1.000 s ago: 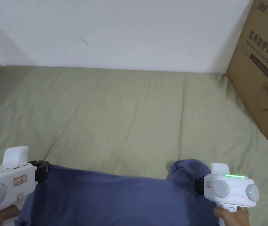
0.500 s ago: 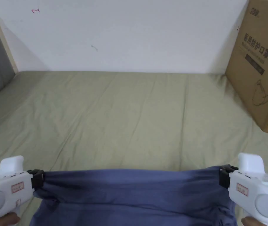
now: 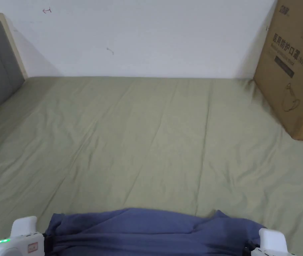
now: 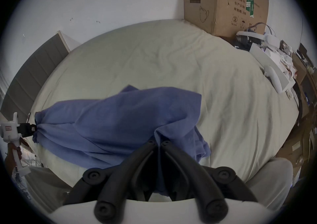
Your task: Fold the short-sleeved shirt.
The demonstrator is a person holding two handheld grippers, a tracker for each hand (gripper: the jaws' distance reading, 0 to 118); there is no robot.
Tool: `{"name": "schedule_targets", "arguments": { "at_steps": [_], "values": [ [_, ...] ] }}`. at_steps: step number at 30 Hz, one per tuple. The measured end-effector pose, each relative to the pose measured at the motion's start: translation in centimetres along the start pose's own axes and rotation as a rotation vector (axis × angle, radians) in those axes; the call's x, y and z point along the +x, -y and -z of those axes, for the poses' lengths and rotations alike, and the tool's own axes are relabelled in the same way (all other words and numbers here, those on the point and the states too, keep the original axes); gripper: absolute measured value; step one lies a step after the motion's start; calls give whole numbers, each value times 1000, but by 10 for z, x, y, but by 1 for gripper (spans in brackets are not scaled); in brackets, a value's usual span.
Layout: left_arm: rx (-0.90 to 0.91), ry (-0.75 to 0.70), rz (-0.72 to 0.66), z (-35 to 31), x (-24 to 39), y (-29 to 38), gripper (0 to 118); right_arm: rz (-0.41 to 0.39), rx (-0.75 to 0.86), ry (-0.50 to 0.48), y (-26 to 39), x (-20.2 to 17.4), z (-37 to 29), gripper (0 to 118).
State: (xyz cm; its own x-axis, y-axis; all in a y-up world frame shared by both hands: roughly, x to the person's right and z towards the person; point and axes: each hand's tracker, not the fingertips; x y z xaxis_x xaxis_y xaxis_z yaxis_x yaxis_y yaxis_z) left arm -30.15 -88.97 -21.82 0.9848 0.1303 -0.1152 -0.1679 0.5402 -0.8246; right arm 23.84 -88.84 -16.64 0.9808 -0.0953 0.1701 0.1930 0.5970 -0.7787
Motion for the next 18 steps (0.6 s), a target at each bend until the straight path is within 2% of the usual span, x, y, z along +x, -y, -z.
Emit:
{"name": "schedule_targets", "arguments": {
  "at_steps": [2,3,4,5,6,7,8,12,18],
  "values": [
    [4,-15,1,-3,1,-2,7,4,-3,4,-1,-1,-4,0],
    [2,-19,-6,-8,2,-4,23,9,4,3,-4,-2,-9,6],
    [0,-13,-16,-15,-1,-9,48,14,22,-2,-8,-3,-15,17],
    [18,53,-52,-22,-2,-12,78,18,53,-16,-17,-4,-27,34],
    [38,103,-76,-32,1,-18,108,20,91,-20,-25,-6,-39,59],
    [62,134,-87,-42,5,-24,116,14,134,-20,-33,-10,-51,81],
    [112,160,-85,-54,9,-29,116,4,175,-33,-42,-13,-62,97],
    [365,194,-8,-112,42,-58,116,-29,418,-49,-81,-33,-116,111],
    [759,116,187,-176,100,-76,116,-97,725,-13,-111,-70,-173,111]
  ]
}}
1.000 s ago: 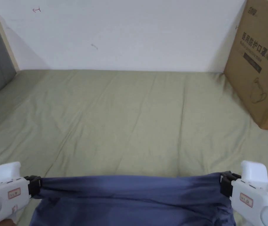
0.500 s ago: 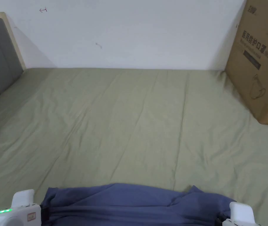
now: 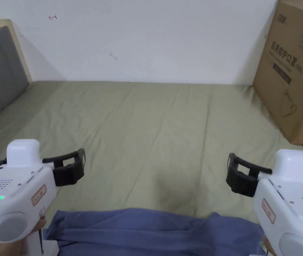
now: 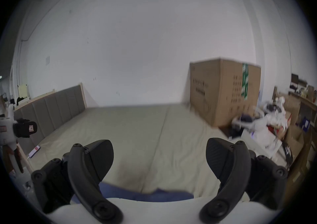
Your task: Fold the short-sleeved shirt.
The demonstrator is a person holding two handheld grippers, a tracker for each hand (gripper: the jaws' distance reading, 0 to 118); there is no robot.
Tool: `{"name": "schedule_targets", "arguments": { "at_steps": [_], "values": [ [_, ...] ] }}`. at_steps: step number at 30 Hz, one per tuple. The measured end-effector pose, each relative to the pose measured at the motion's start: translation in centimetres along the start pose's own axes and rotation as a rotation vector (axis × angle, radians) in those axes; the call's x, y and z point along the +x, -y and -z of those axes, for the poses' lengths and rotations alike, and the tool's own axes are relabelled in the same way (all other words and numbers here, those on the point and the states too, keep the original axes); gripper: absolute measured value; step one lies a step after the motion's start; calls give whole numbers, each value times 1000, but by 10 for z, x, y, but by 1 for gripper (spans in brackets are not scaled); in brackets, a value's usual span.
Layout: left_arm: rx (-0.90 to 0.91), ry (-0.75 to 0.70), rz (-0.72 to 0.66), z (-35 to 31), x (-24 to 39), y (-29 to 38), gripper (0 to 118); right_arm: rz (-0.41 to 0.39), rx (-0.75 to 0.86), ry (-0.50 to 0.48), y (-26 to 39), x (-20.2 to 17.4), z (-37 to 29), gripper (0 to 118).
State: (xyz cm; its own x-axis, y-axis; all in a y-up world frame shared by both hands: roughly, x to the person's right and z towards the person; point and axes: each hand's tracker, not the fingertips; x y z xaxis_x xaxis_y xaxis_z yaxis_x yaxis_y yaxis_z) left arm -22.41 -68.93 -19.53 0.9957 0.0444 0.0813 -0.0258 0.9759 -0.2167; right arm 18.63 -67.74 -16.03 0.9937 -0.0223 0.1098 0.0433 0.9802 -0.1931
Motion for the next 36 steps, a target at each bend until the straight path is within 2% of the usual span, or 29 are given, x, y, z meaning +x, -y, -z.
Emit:
{"name": "schedule_targets", "arguments": {
  "at_steps": [4,5,6,7,8,9,10,11,14,17,20,25,34,35,36],
  "values": [
    [147,-32,73,-9,25,-7,115,-43,105,44,-9,-21,-10,111],
    [163,-36,79,-10,30,-9,113,-55,110,46,-8,-23,-10,111],
    [160,-40,74,-11,34,-8,105,-66,118,57,-8,-26,-11,108],
    [172,-37,79,-13,37,-6,90,-78,129,67,-7,-30,-12,100],
    [190,-30,88,-15,38,-4,67,-87,137,67,-6,-32,-13,85],
    [197,-24,97,-13,39,-3,26,-95,141,77,-5,-33,-12,46],
    [185,-27,106,-12,41,-3,0,-106,142,83,-5,-35,-12,14],
    [176,-26,109,-10,42,-2,0,-114,141,80,-5,-35,-11,0],
    [138,29,65,-8,37,-2,0,-120,143,83,-3,-36,-12,0],
    [125,24,61,-5,29,1,0,-130,145,86,-2,-37,-12,0],
    [22,56,13,5,14,5,0,-136,140,84,-1,-38,-9,0],
    [-183,165,-189,20,-42,29,0,-139,124,86,4,-40,-1,0],
    [-650,249,-557,64,-147,108,0,-158,54,87,21,-49,22,0],
    [-690,256,-574,69,-154,118,3,-159,45,86,23,-51,25,0],
    [-737,264,-591,75,-158,126,18,-162,33,85,26,-52,28,0]
  ]
}}
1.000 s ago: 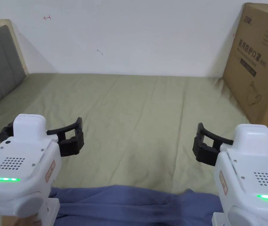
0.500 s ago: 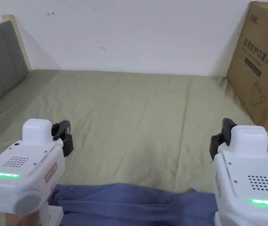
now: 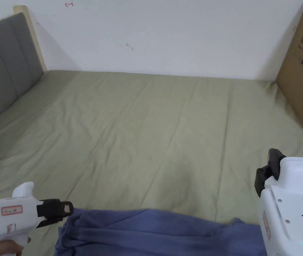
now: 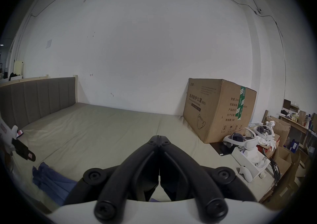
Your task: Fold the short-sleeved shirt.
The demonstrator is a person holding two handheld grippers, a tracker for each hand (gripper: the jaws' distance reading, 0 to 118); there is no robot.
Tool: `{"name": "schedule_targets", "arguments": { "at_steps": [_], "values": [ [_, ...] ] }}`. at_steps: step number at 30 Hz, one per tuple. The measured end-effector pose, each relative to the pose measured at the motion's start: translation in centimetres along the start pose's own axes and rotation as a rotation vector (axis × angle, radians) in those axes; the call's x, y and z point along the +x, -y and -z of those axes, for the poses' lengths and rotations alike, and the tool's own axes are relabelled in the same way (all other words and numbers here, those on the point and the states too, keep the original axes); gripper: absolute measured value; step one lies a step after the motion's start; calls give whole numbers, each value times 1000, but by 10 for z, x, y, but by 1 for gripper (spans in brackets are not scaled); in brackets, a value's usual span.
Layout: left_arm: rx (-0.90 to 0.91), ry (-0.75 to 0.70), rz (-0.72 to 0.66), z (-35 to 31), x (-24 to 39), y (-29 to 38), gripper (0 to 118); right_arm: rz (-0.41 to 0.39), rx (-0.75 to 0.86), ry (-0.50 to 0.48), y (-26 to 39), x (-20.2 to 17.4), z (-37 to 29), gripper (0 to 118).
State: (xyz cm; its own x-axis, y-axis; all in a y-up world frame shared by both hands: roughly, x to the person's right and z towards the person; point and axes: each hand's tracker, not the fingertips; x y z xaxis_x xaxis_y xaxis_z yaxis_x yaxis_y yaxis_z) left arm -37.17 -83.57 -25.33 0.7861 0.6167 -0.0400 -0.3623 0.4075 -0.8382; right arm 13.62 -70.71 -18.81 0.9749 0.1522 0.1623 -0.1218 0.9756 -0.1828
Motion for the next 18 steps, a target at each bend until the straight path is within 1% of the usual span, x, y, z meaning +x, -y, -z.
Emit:
{"name": "schedule_targets", "arguments": {
  "at_steps": [1,3,4,5,10,12,13,14,16,17,18],
  "values": [
    [-17,-6,-24,5,-4,4,41,-3,-11,-1,2,-2,2,0],
    [-67,-15,-51,19,-16,6,95,-10,-32,-6,7,-5,6,0],
    [-70,-23,-55,24,-20,8,102,-15,-41,-9,8,-7,8,0],
    [-58,-13,-47,27,-22,12,102,-22,-49,-9,10,-8,9,0],
    [-89,18,-102,43,-33,24,102,-45,-80,-16,16,-11,16,0],
    [-74,12,-81,47,-28,30,101,-50,-87,-18,18,-12,18,0],
    [-70,12,-59,48,-31,30,98,-52,-89,-19,17,-12,17,0],
    [-77,7,-34,50,-27,30,90,-53,-90,-20,18,-11,17,0],
    [-77,-37,30,51,-16,31,78,-52,-92,-18,18,-10,18,0],
    [-67,-81,63,50,-13,32,73,-49,-93,-19,18,-10,18,0],
    [-71,-105,86,52,-10,33,40,-45,-94,-19,17,-9,18,0]
  ]
}}
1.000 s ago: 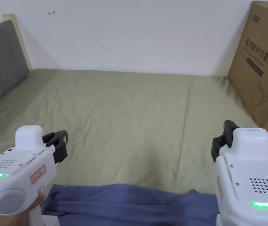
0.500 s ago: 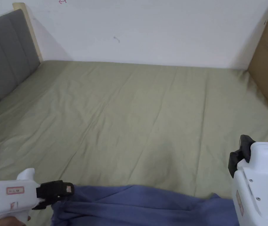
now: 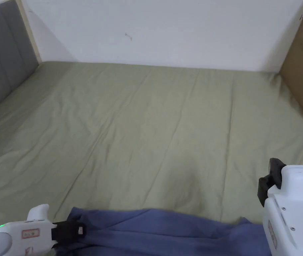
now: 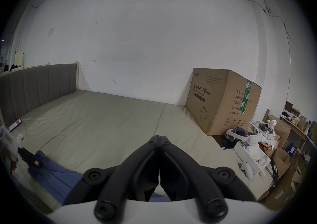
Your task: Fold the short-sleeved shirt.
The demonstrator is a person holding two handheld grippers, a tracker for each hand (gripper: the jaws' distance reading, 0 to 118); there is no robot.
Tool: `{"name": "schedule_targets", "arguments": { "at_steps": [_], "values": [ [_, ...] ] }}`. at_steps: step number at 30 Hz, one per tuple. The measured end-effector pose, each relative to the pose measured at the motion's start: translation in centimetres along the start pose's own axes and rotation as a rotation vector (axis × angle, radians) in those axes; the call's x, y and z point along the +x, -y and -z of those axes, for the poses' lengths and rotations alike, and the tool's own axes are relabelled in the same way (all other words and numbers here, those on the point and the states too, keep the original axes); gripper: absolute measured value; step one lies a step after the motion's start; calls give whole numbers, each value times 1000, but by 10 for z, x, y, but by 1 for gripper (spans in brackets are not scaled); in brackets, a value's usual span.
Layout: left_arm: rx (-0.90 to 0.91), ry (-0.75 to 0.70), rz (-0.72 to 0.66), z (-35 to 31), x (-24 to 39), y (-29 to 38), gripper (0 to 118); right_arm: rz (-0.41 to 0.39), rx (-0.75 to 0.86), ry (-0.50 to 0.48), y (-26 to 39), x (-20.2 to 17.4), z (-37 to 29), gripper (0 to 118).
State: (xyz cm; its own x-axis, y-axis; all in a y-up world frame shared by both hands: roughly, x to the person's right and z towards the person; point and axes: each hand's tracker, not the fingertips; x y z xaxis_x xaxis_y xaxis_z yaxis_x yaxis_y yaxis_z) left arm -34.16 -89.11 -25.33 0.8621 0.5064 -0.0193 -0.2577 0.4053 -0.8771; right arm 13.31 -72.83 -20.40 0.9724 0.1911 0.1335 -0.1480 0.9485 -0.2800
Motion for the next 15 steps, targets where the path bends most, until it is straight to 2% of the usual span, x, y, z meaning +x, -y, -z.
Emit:
{"name": "schedule_targets", "arguments": {
  "at_steps": [1,3,7,11,15],
  "values": [
    [-11,19,0,2,2,1,19,5,0,0,0,1,0,0],
    [-5,19,-8,2,-4,-2,11,11,2,2,-1,3,-2,0],
    [73,-36,106,-26,15,-6,8,18,11,4,-4,9,-6,0],
    [104,-49,118,-62,16,-21,8,29,28,3,-8,15,-10,0],
    [165,-246,156,-96,8,-27,8,49,49,-2,-11,23,-16,0]
  ]
}}
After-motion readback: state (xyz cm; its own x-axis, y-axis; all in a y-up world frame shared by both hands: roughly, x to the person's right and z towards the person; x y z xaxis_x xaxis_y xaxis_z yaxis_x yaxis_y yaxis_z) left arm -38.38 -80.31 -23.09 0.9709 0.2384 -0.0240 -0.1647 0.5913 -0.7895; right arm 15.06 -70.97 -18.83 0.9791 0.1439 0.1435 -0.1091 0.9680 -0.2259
